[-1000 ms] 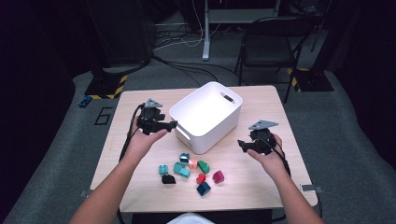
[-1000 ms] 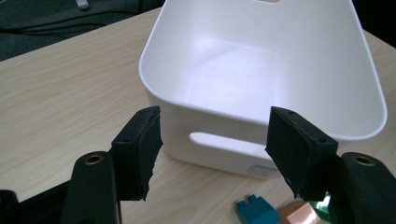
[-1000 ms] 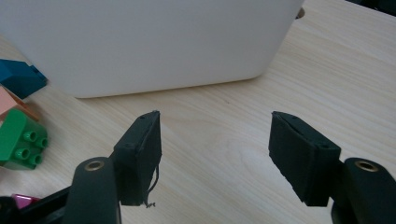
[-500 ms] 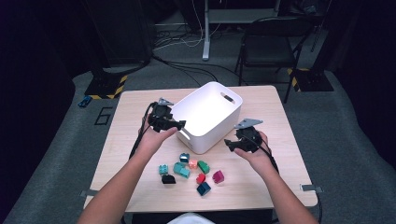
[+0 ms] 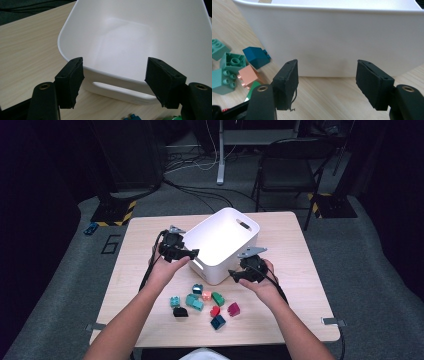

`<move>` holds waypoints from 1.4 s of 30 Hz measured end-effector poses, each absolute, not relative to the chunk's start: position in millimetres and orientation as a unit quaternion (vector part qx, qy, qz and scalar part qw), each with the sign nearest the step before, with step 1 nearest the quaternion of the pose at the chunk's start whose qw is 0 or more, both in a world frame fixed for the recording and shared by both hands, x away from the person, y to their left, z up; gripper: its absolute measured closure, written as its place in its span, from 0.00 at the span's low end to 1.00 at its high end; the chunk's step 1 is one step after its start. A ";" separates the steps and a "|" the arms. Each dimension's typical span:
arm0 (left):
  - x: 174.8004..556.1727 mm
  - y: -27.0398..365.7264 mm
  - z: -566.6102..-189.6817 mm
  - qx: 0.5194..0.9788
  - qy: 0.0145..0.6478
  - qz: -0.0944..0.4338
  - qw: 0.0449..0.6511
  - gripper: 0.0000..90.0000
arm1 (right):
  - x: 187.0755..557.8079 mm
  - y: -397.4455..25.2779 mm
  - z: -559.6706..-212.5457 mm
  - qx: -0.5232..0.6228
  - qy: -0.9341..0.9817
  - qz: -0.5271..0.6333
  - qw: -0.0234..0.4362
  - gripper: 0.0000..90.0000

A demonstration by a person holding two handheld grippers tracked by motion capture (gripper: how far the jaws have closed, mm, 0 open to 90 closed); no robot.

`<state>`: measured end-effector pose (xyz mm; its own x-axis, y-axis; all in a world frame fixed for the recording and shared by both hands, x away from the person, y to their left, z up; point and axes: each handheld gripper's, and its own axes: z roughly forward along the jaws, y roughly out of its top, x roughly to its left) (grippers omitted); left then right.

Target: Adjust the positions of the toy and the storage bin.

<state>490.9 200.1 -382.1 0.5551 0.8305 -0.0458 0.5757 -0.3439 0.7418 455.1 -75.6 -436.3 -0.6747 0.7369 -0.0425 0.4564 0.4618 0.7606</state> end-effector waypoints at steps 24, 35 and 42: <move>488.5 187.8 -390.3 0.786 0.467 0.189 0.358 0.17 | 456.1 -52.6 -441.0 0.342 0.846 0.368 0.178 0.40; 496.3 206.3 -395.7 0.795 0.472 0.187 0.331 0.23 | 456.0 -55.0 -440.1 0.349 0.843 0.370 0.177 0.40; 498.0 221.9 -397.4 0.791 0.470 0.191 0.343 0.34 | 459.1 -56.2 -441.7 0.359 0.838 0.371 0.177 0.40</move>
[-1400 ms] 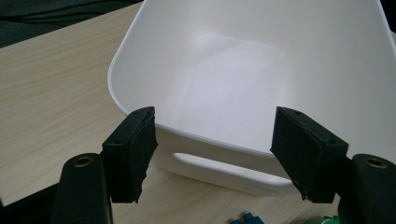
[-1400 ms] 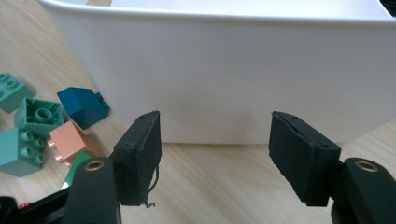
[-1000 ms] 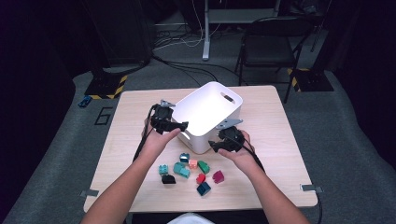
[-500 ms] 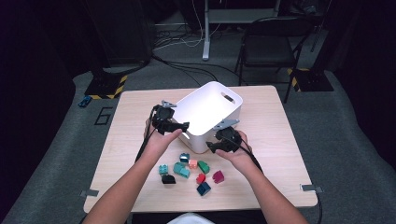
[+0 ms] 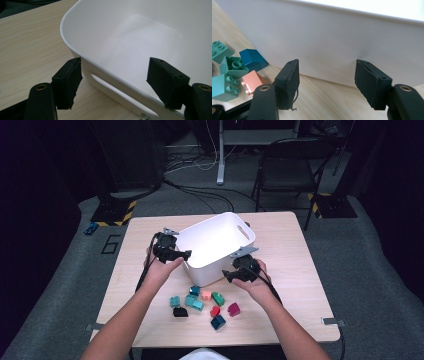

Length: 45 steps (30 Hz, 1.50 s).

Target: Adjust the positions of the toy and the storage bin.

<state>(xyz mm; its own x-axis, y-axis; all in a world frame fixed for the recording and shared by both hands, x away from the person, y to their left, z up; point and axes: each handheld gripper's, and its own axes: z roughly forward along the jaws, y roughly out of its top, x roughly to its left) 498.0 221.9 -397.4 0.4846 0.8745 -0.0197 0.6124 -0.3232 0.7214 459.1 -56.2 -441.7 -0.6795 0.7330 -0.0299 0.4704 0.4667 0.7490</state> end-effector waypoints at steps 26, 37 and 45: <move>479.2 279.3 -383.2 0.776 0.467 0.174 0.387 0.50 | 464.4 -112.6 -386.1 0.413 0.791 0.394 0.222 0.39; 470.6 283.9 -393.5 0.775 0.470 0.158 0.391 0.47 | 485.2 -96.7 -369.9 0.410 0.789 0.396 0.229 0.36; 470.3 281.7 -396.9 0.779 0.460 0.158 0.396 0.48 | 496.2 -82.2 -384.4 0.417 0.802 0.365 0.224 0.37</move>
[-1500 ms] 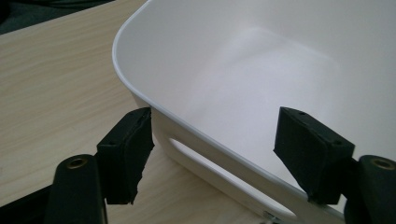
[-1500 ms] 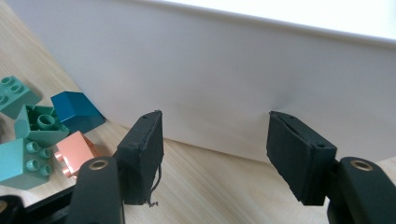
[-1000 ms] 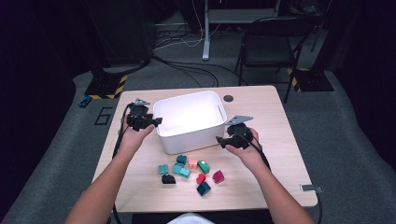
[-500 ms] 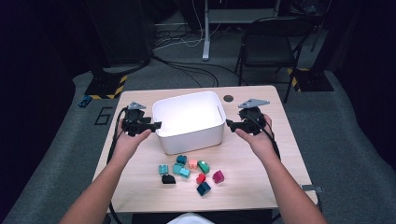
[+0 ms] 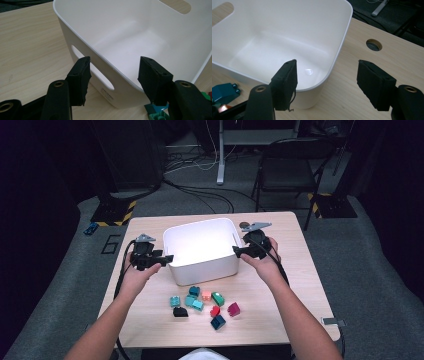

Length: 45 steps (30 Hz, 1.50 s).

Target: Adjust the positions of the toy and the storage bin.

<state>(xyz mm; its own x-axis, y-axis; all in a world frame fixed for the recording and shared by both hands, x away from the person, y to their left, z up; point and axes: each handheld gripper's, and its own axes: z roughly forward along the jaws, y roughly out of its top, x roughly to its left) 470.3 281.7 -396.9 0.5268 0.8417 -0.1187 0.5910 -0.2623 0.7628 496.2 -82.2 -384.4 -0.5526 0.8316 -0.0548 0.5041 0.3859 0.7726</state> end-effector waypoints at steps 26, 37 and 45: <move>448.9 277.0 -402.2 0.791 0.424 0.139 0.420 0.53 | 460.5 -87.1 -400.8 0.362 0.834 0.359 0.212 0.41; 445.4 281.2 -403.2 0.782 0.428 0.142 0.430 0.49 | 462.5 -88.8 -401.1 0.365 0.834 0.362 0.202 0.43; 447.2 285.7 -399.2 0.771 0.430 0.138 0.450 0.46 | 458.9 -94.8 -385.6 0.365 0.821 0.382 0.216 0.51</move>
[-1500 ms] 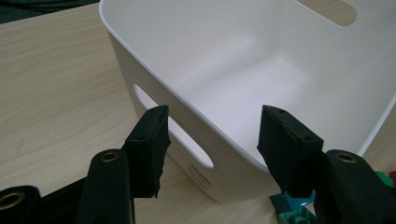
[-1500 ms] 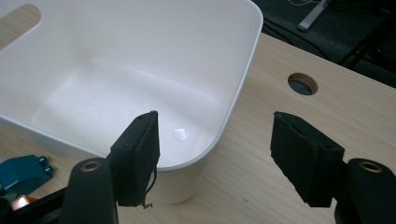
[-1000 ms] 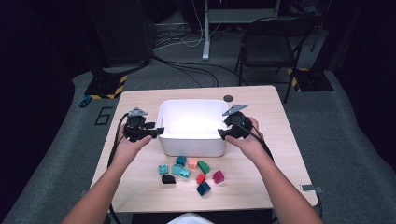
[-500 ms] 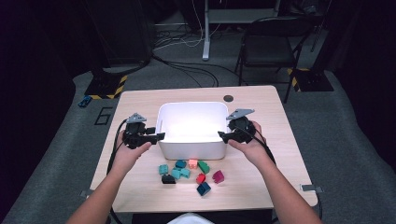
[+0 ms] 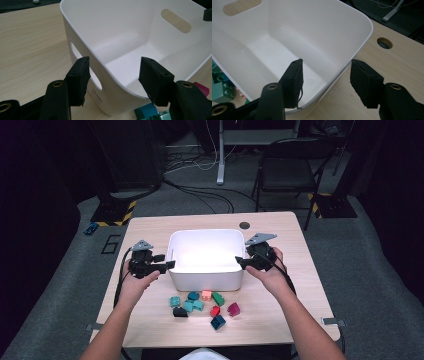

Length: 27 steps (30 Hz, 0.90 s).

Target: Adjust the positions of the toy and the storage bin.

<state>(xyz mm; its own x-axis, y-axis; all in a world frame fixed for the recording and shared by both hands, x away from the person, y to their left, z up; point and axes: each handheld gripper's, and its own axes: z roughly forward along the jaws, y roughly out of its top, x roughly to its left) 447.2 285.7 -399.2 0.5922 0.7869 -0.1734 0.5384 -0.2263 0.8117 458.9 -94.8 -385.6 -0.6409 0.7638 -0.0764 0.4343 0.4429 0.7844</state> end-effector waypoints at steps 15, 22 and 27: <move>442.6 293.9 -391.4 0.776 0.413 0.149 0.452 0.43 | 428.7 -119.3 -365.1 0.353 0.807 0.413 0.231 0.50; 444.1 293.4 -395.8 0.781 0.416 0.135 0.446 0.45 | 406.9 -135.7 -368.8 0.362 0.797 0.422 0.234 0.54; 443.6 289.3 -398.8 0.784 0.412 0.126 0.447 0.48 | 390.4 -142.9 -377.6 0.380 0.788 0.434 0.217 0.52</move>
